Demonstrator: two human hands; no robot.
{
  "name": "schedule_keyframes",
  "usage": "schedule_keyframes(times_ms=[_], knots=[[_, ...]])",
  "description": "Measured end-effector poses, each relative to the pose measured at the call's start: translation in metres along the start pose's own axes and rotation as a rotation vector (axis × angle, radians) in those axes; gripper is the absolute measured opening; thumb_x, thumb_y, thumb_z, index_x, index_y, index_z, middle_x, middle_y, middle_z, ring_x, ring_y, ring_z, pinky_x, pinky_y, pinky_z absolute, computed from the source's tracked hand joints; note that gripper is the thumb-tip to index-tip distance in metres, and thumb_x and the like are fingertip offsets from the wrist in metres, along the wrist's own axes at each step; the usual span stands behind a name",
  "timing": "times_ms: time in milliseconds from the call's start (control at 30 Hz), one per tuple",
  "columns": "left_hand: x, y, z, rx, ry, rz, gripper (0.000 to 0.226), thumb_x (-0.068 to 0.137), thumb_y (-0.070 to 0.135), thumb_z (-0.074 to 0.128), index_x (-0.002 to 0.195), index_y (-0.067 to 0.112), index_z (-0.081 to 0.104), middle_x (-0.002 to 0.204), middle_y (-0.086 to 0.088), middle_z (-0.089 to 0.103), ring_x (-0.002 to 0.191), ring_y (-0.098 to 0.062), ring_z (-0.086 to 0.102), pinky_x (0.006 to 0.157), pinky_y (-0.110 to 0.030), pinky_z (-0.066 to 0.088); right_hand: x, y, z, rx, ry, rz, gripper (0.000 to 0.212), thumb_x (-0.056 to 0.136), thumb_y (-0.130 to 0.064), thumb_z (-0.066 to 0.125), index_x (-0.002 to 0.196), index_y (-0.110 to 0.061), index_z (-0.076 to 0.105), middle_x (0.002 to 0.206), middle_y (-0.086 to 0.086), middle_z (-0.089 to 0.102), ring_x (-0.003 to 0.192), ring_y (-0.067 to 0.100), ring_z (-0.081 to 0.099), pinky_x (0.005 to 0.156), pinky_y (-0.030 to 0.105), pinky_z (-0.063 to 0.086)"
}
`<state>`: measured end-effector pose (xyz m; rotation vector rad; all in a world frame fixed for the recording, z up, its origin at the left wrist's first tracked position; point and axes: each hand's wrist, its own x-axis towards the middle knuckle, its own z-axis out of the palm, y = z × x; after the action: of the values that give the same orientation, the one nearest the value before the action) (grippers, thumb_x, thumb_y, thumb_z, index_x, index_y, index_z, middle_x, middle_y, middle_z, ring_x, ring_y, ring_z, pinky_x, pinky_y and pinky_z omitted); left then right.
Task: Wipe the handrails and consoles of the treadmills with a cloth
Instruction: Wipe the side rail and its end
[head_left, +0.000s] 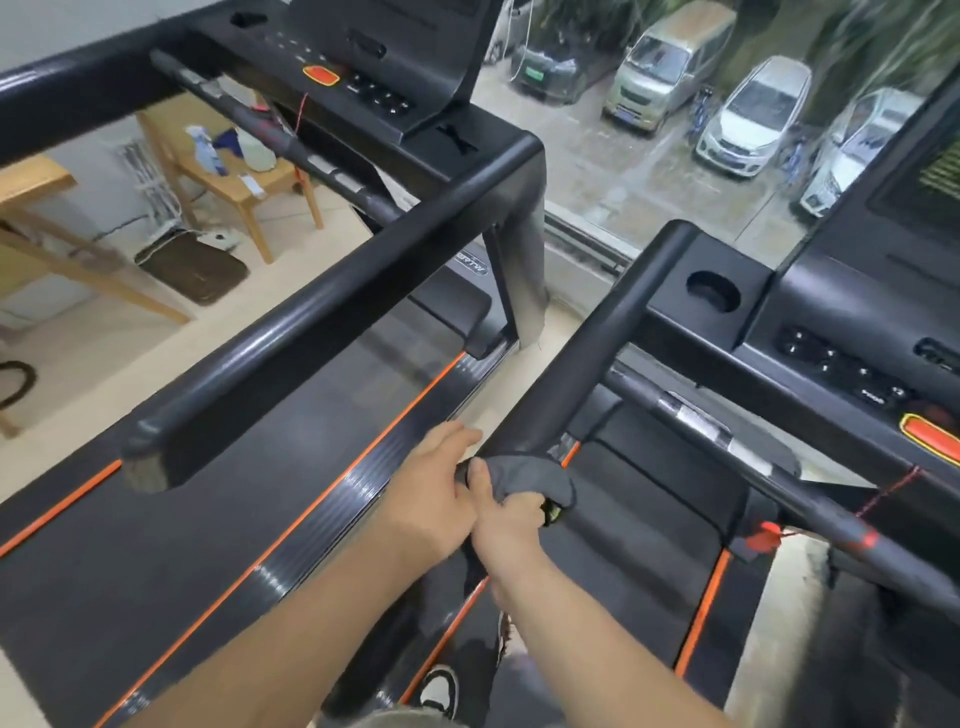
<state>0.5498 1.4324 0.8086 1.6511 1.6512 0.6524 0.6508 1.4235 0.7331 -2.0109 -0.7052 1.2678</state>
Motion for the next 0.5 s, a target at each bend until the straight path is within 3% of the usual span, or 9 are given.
schedule_keyframes(times_ms=[33, 100, 167, 233, 333, 500], knots=[[0.007, 0.005, 0.003, -0.010, 0.020, 0.020, 0.058, 0.086, 0.001, 0.041, 0.139, 0.012, 0.061, 0.152, 0.000, 0.047, 0.144, -0.010, 0.039, 0.108, 0.003, 0.011, 0.011, -0.020, -0.006, 0.008, -0.007, 0.060, 0.138, 0.043, -0.105, 0.054, 0.138, -0.005, 0.049, 0.138, 0.012, 0.057, 0.126, 0.029, 0.057, 0.108, 0.043, 0.048], [0.017, 0.012, 0.011, -0.033, 0.038, 0.056, 0.061, 0.079, 0.005, 0.038, 0.133, 0.011, 0.065, 0.143, -0.001, 0.052, 0.137, -0.001, 0.042, 0.110, 0.000, 0.018, 0.039, -0.051, -0.020, -0.040, -0.025, 0.132, 0.136, 0.053, -0.096, 0.061, 0.149, -0.003, 0.039, 0.149, 0.015, 0.047, 0.133, 0.030, 0.051, 0.112, 0.041, 0.045], [0.024, 0.022, 0.020, -0.006, 0.041, 0.039, 0.058, 0.081, 0.004, 0.042, 0.134, 0.012, 0.064, 0.144, 0.001, 0.051, 0.134, 0.000, 0.042, 0.108, 0.002, 0.017, 0.064, -0.075, -0.039, -0.055, -0.057, 0.158, 0.136, 0.062, -0.090, 0.064, 0.158, -0.002, 0.023, 0.157, 0.013, 0.035, 0.140, 0.030, 0.043, 0.115, 0.039, 0.040], [0.033, 0.034, 0.028, 0.042, 0.037, 0.020, 0.053, 0.090, 0.001, 0.048, 0.139, 0.014, 0.061, 0.151, 0.001, 0.048, 0.137, -0.005, 0.040, 0.105, 0.005, 0.011, 0.088, -0.093, -0.054, 0.006, -0.106, 0.194, 0.146, 0.054, -0.093, 0.065, 0.162, -0.008, 0.015, 0.161, 0.010, 0.031, 0.140, 0.030, 0.043, 0.113, 0.042, 0.043], [0.051, 0.046, 0.041, 0.063, 0.053, 0.011, 0.048, 0.094, -0.001, 0.051, 0.140, 0.013, 0.060, 0.153, -0.001, 0.047, 0.140, -0.012, 0.042, 0.104, 0.006, 0.008, 0.119, -0.110, -0.063, 0.083, -0.138, 0.245, 0.162, 0.031, -0.100, 0.067, 0.159, -0.012, 0.026, 0.152, 0.006, 0.048, 0.128, 0.029, 0.057, 0.107, 0.045, 0.050], [0.064, 0.055, 0.051, 0.074, 0.102, -0.016, 0.052, 0.092, -0.003, 0.051, 0.140, 0.013, 0.060, 0.154, -0.002, 0.048, 0.144, -0.018, 0.041, 0.106, 0.005, 0.008, 0.131, -0.114, -0.071, 0.175, -0.216, 0.275, 0.158, 0.012, -0.097, 0.072, 0.147, -0.017, 0.048, 0.129, 0.004, 0.068, 0.109, 0.031, 0.069, 0.096, 0.048, 0.057]])
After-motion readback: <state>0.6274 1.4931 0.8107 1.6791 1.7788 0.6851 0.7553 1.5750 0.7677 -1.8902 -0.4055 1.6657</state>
